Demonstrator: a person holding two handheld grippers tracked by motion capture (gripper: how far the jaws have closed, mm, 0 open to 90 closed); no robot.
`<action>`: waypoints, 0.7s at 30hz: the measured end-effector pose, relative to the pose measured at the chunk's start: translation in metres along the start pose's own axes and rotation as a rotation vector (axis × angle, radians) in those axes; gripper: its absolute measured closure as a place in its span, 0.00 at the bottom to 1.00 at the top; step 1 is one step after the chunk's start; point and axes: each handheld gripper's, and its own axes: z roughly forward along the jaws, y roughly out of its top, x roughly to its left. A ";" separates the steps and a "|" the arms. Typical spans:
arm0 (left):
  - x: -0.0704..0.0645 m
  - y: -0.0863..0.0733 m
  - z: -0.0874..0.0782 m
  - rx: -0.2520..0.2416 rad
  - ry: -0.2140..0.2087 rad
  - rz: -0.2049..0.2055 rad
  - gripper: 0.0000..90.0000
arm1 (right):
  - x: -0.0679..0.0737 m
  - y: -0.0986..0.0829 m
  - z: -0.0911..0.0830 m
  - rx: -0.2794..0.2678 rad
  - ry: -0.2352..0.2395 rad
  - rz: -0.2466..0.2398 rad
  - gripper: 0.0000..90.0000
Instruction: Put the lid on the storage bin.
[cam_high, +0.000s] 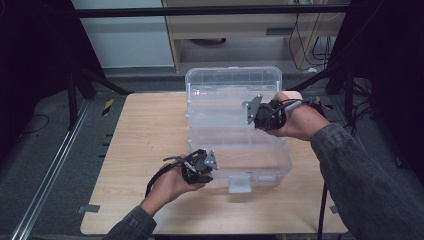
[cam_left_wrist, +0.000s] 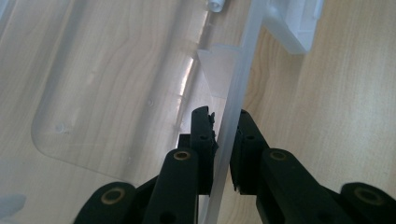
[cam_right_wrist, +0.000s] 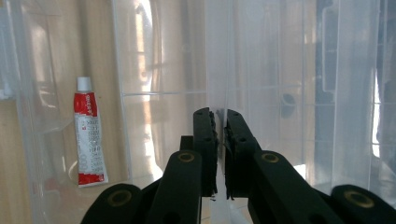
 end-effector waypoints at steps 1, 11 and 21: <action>0.001 0.000 0.000 -0.001 -0.002 -0.002 0.89 | -0.002 0.000 0.001 0.000 0.006 0.003 0.95; 0.001 0.000 0.001 -0.015 0.015 0.021 0.89 | 0.012 -0.001 -0.004 -0.018 0.000 -0.024 0.95; 0.000 0.000 0.001 -0.011 0.001 0.021 0.88 | 0.030 -0.007 -0.008 -0.037 0.021 -0.020 0.95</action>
